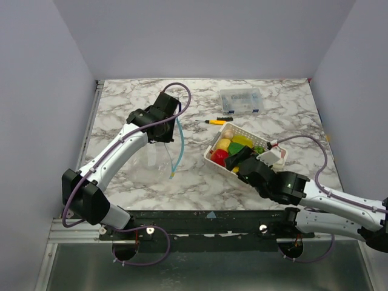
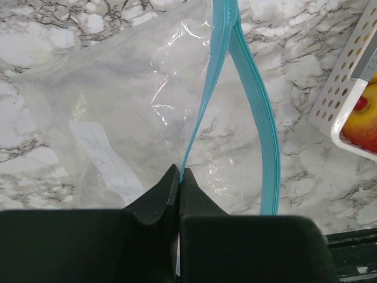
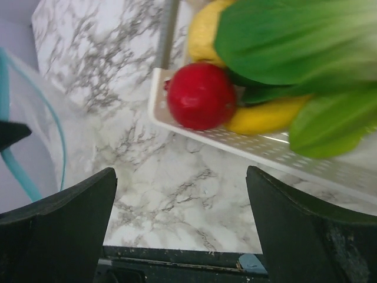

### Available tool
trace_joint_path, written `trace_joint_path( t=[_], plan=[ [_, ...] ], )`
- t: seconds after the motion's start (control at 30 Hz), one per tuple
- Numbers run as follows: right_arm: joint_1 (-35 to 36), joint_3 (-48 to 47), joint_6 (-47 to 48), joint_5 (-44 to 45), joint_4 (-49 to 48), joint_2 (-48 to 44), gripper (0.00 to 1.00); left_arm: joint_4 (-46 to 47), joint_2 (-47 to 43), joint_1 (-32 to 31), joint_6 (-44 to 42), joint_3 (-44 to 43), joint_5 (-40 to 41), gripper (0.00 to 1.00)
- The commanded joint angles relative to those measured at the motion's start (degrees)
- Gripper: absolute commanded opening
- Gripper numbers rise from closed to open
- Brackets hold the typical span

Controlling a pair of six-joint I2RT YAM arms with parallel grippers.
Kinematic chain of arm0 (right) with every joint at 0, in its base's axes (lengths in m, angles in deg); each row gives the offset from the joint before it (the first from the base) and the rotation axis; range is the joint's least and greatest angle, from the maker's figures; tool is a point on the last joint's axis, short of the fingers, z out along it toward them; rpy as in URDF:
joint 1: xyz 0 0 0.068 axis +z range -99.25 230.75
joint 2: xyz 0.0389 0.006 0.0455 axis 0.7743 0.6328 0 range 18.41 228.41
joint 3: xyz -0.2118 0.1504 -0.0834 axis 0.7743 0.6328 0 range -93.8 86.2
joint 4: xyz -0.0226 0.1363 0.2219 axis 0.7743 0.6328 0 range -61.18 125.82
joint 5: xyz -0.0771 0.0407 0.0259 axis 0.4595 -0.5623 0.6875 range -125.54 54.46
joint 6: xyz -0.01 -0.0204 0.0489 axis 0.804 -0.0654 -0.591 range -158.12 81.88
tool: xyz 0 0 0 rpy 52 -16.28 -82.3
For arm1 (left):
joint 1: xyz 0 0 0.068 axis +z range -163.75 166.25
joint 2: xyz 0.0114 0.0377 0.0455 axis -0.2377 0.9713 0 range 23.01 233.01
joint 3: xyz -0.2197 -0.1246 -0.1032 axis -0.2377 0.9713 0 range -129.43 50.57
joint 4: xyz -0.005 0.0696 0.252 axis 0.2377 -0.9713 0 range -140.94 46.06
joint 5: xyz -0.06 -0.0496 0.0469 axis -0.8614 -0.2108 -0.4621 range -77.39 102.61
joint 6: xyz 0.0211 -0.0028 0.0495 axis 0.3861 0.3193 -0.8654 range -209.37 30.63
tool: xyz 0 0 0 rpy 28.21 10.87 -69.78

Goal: Place the food in the zip-top bag and seal the zipper
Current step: Adjust the fake vegetable in the bin.

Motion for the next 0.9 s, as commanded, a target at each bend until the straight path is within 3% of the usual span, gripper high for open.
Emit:
trace_joint_path(
  t=[0.0,0.17,0.27,0.4,0.6,0.87],
  plan=[
    [0.3,2.8,-27.4,8.2,19.3,-3.0,0.94,1.6,0.4,-0.1,-1.6,2.0,-1.9,0.00],
    [0.1,0.6,-43.3,17.5,31.5,2.3,0.94,2.5,-0.7,-0.1,-1.6,3.0,-3.6,0.00],
    [-4.2,-2.2,-43.4,19.2,33.3,8.1,0.96,3.2,-1.9,-0.1,-1.7,4.1,-4.2,0.00],
    [-9.9,-4.2,-35.4,19.0,28.2,12.1,0.98,3.8,-2.9,-0.2,-1.9,4.8,-5.8,0.00],
    [-20.1,-0.5,-21.7,12.4,8.9,12.9,1.00,4.6,-4.3,-0.1,-2.0,5.5,-7.2,0.00],
    [-21.9,-1.0,-26.0,10.4,4.2,21.0,1.00,4.9,-4.9,-0.2,-2.2,5.9,-8.2,0.00]
  ],
)
